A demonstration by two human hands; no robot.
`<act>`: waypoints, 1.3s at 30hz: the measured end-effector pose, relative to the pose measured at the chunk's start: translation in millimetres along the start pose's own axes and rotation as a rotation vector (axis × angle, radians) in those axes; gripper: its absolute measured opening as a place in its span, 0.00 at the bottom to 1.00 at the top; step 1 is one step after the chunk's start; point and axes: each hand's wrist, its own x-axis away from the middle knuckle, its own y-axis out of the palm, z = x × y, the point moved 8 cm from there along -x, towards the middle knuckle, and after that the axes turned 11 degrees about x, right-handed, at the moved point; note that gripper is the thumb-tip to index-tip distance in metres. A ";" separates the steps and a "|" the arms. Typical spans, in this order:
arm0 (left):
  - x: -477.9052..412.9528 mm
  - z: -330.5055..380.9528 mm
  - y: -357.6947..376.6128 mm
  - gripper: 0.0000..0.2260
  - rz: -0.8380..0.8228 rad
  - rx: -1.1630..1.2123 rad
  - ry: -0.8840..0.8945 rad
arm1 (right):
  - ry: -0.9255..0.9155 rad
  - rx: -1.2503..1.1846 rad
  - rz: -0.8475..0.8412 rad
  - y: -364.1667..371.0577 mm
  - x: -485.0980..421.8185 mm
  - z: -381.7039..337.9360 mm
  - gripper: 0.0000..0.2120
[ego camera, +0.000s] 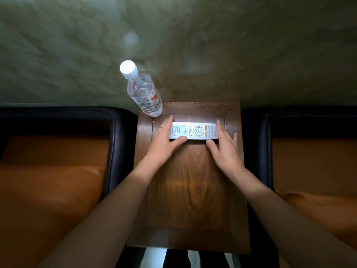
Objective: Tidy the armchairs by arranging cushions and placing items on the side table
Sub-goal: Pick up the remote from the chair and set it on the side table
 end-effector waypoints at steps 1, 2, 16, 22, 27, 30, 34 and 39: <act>-5.1 0.8 -2.1 0.37 0.017 -0.025 0.017 | -0.003 0.006 0.013 -0.6 -5.4 -1.1 0.32; -8.7 2.1 -3.6 0.36 0.041 -0.042 0.036 | -0.003 0.009 0.023 -0.9 -10.0 -1.9 0.32; 23.1 -12.8 3.9 0.30 0.281 0.009 -0.011 | -0.016 -0.044 0.054 -0.2 3.6 17.8 0.33; 67.7 -31.7 40.0 0.34 0.296 0.072 -0.001 | -0.147 0.123 0.076 20.8 26.8 19.8 0.35; 61.5 -25.4 49.6 0.30 0.283 -0.055 0.053 | -0.157 0.139 0.119 23.8 29.3 19.4 0.35; 53.1 -22.4 52.3 0.28 0.237 -0.147 0.055 | -0.153 0.166 0.118 26.6 28.3 19.5 0.34; 42.1 -22.6 53.9 0.28 0.214 -0.242 0.010 | -0.164 0.244 0.128 29.3 22.3 20.1 0.34; 25.9 -21.3 51.4 0.28 0.193 -0.299 -0.021 | -0.154 0.267 0.126 27.5 7.3 17.8 0.35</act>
